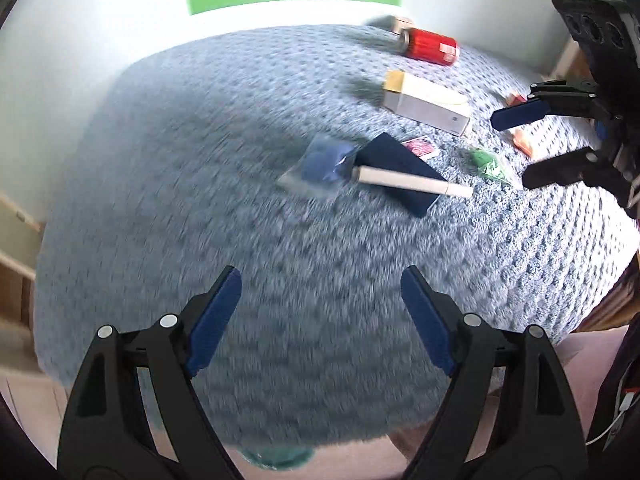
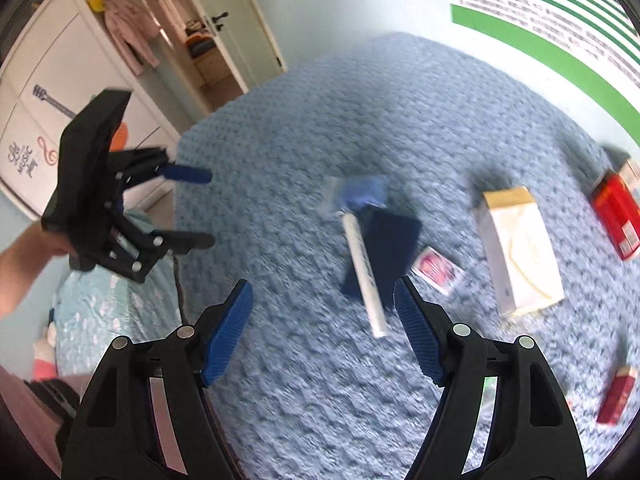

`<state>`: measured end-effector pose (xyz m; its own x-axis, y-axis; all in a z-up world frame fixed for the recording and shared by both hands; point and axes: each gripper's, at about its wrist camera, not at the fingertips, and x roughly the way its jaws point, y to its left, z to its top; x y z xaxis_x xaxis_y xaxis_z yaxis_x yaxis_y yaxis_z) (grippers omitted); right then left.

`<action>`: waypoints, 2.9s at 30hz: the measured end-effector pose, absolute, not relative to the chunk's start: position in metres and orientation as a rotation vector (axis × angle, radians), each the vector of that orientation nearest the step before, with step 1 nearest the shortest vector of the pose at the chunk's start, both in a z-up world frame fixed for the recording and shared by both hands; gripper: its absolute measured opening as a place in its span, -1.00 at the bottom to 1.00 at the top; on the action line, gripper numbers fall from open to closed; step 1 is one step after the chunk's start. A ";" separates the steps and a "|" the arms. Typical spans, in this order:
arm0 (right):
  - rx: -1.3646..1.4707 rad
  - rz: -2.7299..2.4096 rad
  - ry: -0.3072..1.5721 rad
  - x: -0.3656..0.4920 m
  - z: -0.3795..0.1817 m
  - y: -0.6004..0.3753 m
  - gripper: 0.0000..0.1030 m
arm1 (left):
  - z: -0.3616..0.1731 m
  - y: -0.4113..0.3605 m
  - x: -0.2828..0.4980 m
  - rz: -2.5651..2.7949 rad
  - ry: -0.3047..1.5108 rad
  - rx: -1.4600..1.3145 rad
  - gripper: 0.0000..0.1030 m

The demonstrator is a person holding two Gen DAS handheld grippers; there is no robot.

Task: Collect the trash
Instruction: 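Bring both tools back over the bed toward the blue bag and marker, then grasp the blue plastic bag with the left tool while the right tool grasps the white marker, then carry the blue bag and white marker in both tools to the teal bin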

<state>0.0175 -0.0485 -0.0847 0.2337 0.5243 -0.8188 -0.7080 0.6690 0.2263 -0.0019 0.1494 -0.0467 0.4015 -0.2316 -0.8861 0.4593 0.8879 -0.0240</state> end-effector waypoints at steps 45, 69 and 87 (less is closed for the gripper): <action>-0.339 0.719 1.055 0.050 -0.140 -0.013 -0.74 | -0.109 0.123 0.120 -0.758 1.072 0.407 -0.34; -0.459 1.122 0.938 0.019 -0.098 0.077 -0.74 | -0.044 0.252 0.002 -0.259 1.029 0.180 -0.33; -0.734 1.659 0.918 -0.074 -0.110 0.261 -0.74 | -0.078 0.364 -0.163 0.200 1.124 -0.163 -0.33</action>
<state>-0.0743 0.2607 -0.1099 -0.2579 0.4946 -0.8300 -0.9659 -0.1512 0.2101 -0.1631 0.3644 -0.0785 0.4177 0.0761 -0.9054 -0.2402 0.9703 -0.0292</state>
